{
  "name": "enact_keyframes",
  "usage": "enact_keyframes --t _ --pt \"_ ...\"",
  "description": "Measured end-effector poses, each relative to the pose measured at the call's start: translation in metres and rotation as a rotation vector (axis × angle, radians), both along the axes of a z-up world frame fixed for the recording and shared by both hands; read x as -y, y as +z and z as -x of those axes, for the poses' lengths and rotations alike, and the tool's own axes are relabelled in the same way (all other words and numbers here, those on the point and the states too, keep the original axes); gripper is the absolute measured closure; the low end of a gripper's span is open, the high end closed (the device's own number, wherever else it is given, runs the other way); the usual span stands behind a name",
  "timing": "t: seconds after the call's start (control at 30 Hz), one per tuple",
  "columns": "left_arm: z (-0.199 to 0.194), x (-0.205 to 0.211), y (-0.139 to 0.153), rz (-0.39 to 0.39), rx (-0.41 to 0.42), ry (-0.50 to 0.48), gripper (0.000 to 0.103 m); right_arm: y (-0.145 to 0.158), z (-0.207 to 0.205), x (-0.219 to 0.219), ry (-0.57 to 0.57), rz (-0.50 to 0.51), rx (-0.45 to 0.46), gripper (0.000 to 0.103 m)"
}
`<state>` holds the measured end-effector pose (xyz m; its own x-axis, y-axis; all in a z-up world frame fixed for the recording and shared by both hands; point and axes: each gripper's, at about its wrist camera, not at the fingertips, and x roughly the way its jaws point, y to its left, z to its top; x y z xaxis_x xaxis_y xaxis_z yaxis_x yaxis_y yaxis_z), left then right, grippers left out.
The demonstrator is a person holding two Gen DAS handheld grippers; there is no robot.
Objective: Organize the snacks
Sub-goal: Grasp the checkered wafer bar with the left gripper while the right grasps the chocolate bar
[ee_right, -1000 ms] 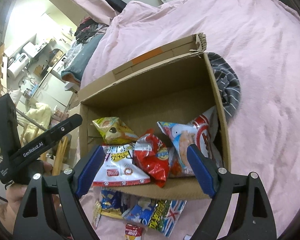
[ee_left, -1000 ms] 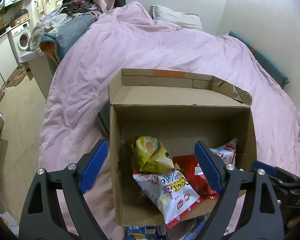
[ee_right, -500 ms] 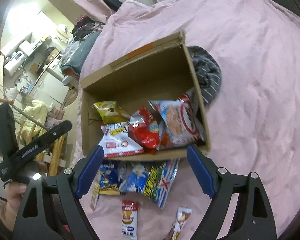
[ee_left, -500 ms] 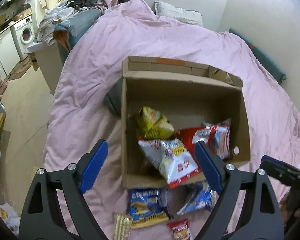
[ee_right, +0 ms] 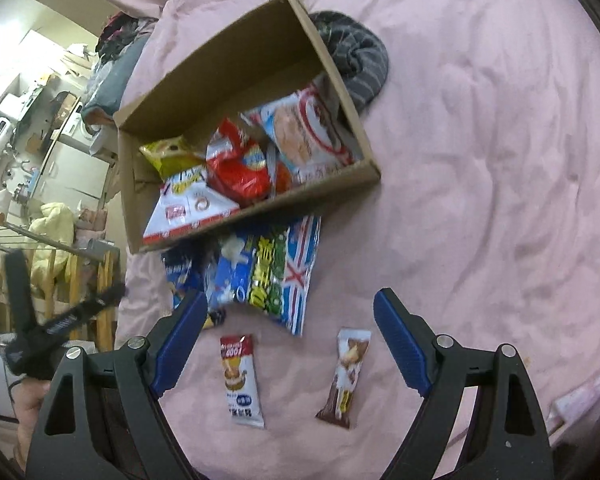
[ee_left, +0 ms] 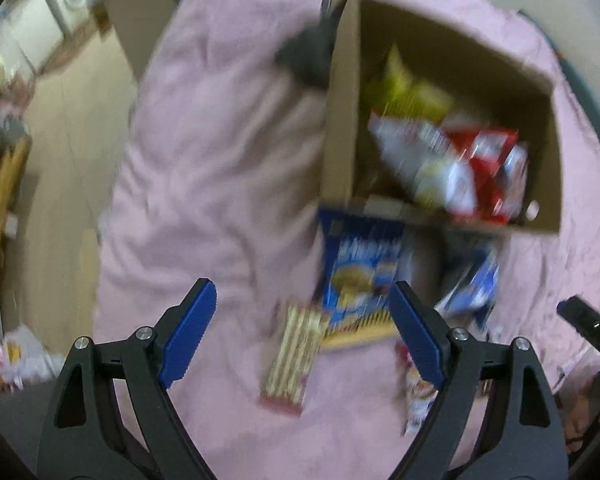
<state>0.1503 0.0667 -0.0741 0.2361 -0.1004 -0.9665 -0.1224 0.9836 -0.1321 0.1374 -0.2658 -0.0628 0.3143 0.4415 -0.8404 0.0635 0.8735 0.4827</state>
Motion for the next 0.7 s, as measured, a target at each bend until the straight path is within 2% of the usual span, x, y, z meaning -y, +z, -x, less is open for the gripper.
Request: enact_keyframes --t 0.07,0.1,0.13,0.2,0.33,0.37,0.43,0.5,0.53,0.63,0.7 --pt "0.007 -0.001 -0.018 0.014 -0.079 -0.008 0.031 -0.004 0.005 -0.003 0.011 0.003 -0.01 0.015" --pt "0.01 0.002 -0.028 0.007 -0.127 -0.036 0.043 -0.007 0.007 -0.004 0.011 0.01 -0.016 0.015" --pt "0.013 0.006 -0.035 -0.002 -0.158 -0.07 0.049 -0.012 0.01 -0.005 0.011 0.022 -0.035 0.015" --pt "0.018 0.014 -0.047 -0.055 -0.187 -0.127 0.05 -0.022 0.012 -0.006 0.024 0.043 -0.078 0.015" --pt "0.025 0.02 -0.062 -0.104 -0.218 -0.157 0.05 -0.058 0.023 -0.008 0.037 0.06 -0.234 0.017" --pt "0.028 0.022 -0.067 -0.112 -0.229 -0.16 0.05 -0.066 0.027 -0.01 0.047 0.069 -0.266 0.024" --pt "0.032 0.025 -0.072 -0.104 -0.248 -0.181 0.058 -0.074 0.03 -0.018 0.087 0.121 -0.286 0.03" --pt "0.033 0.024 -0.073 -0.09 -0.246 -0.175 0.058 -0.077 0.033 -0.026 0.118 0.161 -0.288 0.04" --pt "0.034 0.024 -0.073 -0.092 -0.242 -0.173 0.059 -0.079 0.034 -0.028 0.131 0.172 -0.291 0.042" --pt "0.036 0.028 -0.076 -0.086 -0.251 -0.185 0.068 -0.083 0.035 -0.029 0.144 0.204 -0.287 0.053" --pt "0.035 0.03 -0.078 -0.1 -0.253 -0.194 0.069 -0.087 0.036 -0.031 0.156 0.236 -0.287 0.06"
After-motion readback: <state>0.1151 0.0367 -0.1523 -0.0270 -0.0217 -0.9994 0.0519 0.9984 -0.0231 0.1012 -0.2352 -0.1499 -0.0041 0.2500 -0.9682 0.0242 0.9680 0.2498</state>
